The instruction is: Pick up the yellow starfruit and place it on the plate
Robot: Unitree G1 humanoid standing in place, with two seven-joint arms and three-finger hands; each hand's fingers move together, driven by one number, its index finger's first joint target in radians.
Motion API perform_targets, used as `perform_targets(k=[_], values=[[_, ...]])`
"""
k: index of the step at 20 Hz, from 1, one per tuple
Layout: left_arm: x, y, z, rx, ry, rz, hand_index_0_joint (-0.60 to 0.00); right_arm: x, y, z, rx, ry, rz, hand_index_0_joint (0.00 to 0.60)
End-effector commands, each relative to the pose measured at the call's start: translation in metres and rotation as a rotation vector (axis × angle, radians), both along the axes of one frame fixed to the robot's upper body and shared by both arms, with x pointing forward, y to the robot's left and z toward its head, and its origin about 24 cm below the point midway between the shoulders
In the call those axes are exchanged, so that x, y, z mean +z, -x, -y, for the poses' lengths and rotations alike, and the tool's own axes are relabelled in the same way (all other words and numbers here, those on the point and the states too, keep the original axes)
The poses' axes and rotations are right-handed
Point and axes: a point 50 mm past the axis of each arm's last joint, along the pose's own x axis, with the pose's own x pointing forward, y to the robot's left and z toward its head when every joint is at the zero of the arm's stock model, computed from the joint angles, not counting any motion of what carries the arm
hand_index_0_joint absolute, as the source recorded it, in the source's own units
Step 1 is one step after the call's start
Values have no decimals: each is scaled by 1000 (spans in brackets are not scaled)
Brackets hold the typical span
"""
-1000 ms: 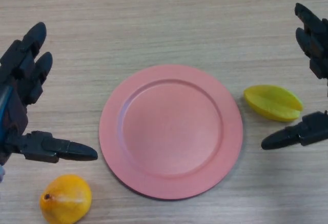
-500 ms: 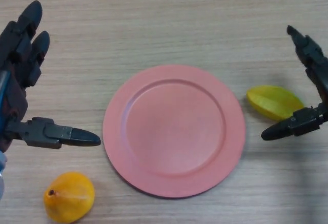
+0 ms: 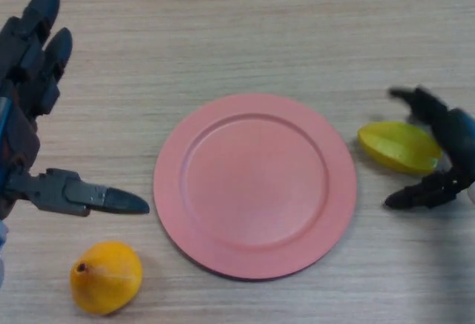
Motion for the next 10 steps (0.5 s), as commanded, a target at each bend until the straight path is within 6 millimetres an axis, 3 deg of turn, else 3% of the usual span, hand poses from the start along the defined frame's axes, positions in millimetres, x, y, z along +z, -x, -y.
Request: perform_targets(k=[1, 6, 10], values=[[24, 13, 0, -4, -57, 148, 0, 50, -10, 17, -88, 76, 300, 600], [20, 17, -1, -12, -39, 119, 0, 59, -10, 16, -118, 86, 353, 600], [21, 18, -2, -15, -29, 103, 0, 79, -9, 2, -108, -145, 347, 600]])
